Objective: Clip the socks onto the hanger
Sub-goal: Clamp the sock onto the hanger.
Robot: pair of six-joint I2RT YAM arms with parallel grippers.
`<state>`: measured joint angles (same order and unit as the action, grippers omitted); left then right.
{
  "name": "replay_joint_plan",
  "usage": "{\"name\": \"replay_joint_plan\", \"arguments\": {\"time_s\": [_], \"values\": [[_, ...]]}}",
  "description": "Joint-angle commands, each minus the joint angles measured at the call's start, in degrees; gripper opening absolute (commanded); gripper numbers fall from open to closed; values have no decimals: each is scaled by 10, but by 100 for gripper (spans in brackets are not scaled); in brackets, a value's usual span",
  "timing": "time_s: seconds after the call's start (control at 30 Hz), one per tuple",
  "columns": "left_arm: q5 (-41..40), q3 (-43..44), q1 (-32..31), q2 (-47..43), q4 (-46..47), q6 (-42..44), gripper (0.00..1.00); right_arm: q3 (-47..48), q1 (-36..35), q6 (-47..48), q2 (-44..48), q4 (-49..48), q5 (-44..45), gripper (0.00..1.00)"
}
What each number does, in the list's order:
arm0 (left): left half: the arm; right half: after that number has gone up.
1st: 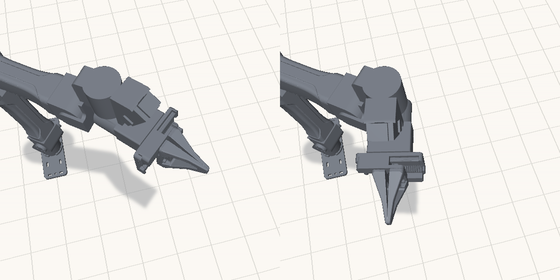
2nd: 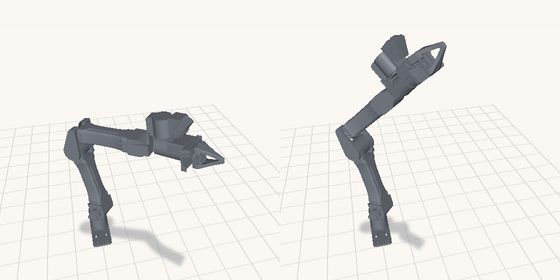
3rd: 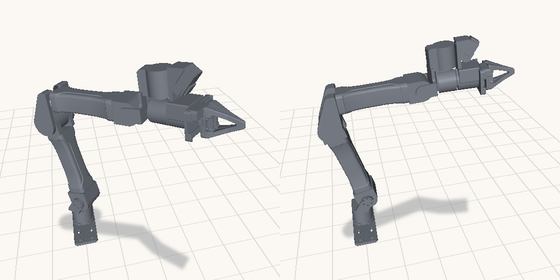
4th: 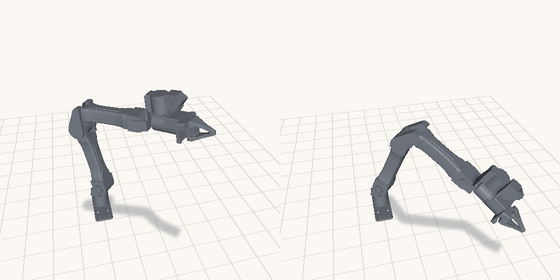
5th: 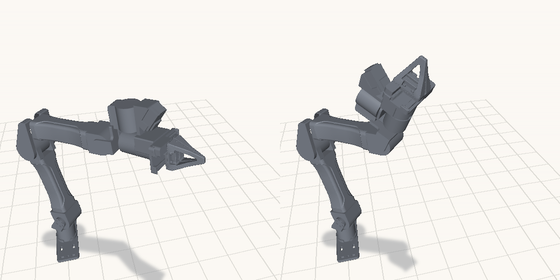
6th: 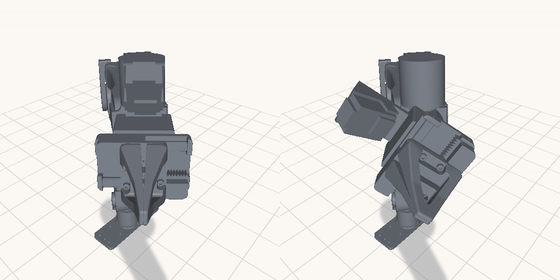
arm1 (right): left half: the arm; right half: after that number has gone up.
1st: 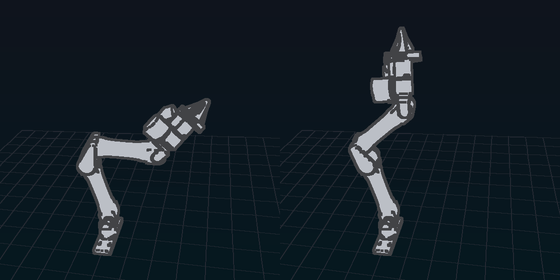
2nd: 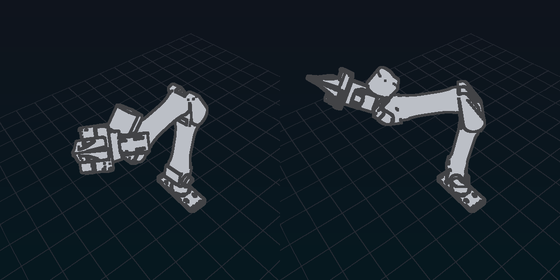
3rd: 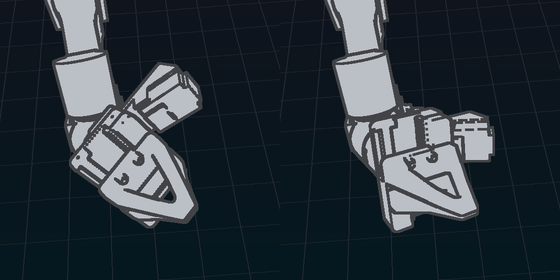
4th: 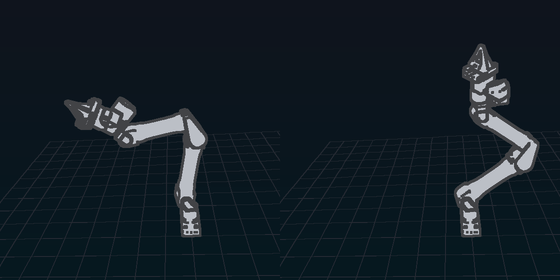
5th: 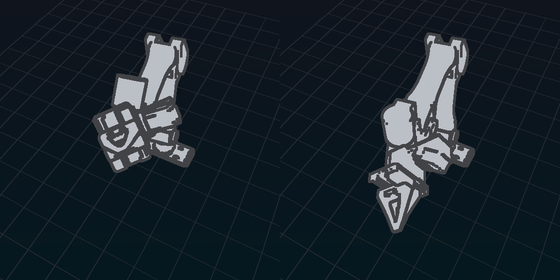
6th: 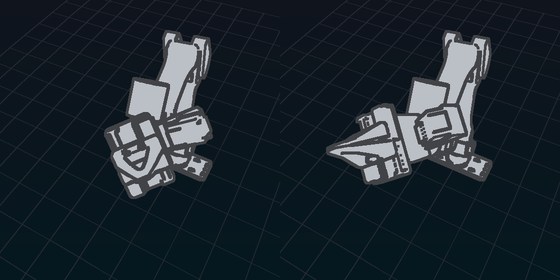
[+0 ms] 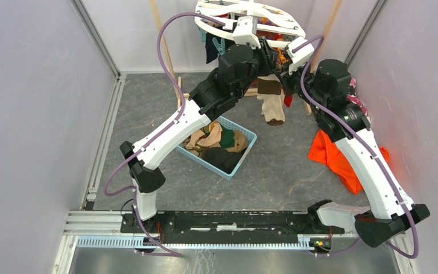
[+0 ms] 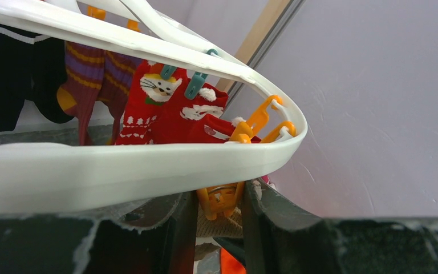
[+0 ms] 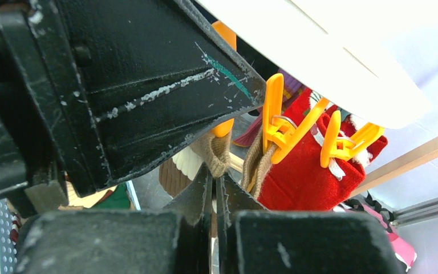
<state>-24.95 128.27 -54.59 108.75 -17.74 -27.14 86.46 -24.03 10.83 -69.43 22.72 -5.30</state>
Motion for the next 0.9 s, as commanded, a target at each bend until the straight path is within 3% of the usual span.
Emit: {"name": "replay_joint_plan", "arguments": {"time_s": [0.0, 0.87], "values": [[-1, 7, 1, -18, -8, -33, 2, 15, -3, 12, 11, -30, 14, 0], [9, 11, 2, -26, -4, -48, 2, -5, -13, 25, 2, -14, 31, 0]]}}
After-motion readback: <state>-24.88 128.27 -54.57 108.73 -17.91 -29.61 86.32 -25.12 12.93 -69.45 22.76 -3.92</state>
